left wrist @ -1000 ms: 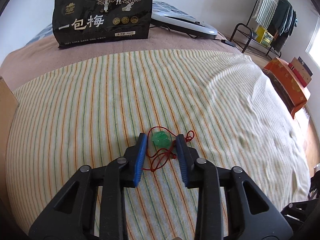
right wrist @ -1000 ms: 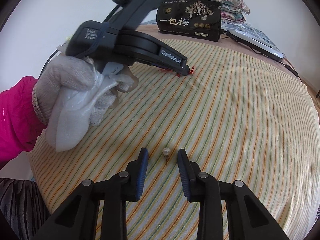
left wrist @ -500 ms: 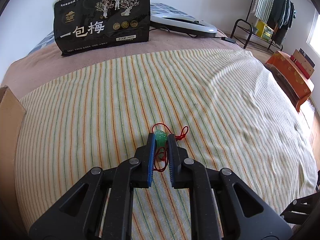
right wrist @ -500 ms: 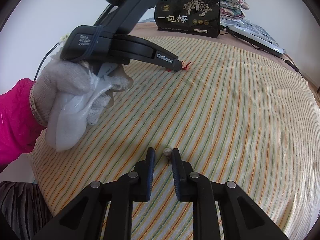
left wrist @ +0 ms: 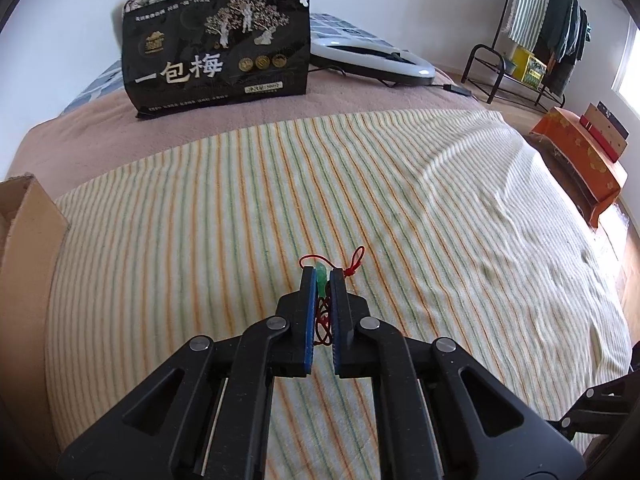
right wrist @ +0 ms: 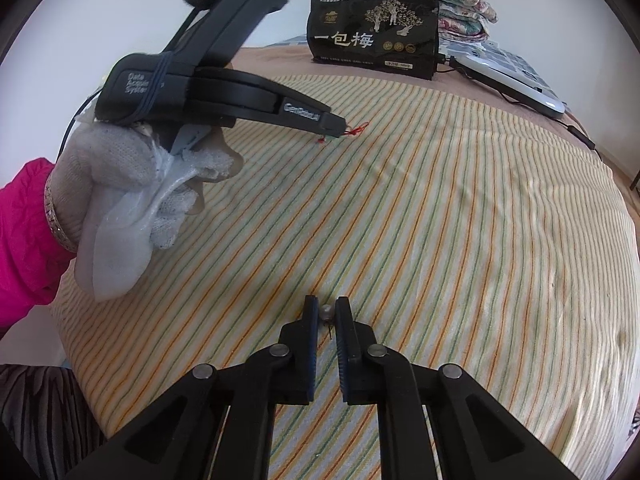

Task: Organize jewelry
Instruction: 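Lift the green pendant with the left tool and carry it over the box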

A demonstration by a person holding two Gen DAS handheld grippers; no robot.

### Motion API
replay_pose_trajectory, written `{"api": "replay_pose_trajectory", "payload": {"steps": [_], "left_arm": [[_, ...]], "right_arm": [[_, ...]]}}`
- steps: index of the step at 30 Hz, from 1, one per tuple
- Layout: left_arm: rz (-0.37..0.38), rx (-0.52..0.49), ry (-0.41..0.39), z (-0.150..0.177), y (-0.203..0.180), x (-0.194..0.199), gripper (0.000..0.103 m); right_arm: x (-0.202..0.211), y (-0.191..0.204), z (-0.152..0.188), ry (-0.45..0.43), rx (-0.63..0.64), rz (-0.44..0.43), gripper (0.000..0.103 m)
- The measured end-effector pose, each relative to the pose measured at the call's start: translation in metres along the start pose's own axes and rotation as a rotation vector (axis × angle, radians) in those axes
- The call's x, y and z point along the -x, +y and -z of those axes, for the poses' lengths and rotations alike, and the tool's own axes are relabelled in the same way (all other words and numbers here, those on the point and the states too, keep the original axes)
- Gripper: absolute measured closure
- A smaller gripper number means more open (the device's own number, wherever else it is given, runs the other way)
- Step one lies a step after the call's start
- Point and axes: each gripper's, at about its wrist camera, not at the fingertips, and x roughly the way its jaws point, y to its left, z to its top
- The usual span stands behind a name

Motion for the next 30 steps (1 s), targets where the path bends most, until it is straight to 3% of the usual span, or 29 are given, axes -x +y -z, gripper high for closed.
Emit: {"api": "replay_pose_trajectory", "payload": {"steps": [14, 30], "left_arm": [[-0.007, 0.06, -0.128, -0.004, 0.042, 0.093, 0.099], [-0.112, 0.134, -0.237, 0.006, 0.132, 0.18, 0.099]], "right_arm": [[0.059, 0.02, -0.031, -0.133, -0.012, 0.006, 0.097], [0.083, 0.077, -0.105, -0.243, 0.05, -0.049, 0.097]]}}
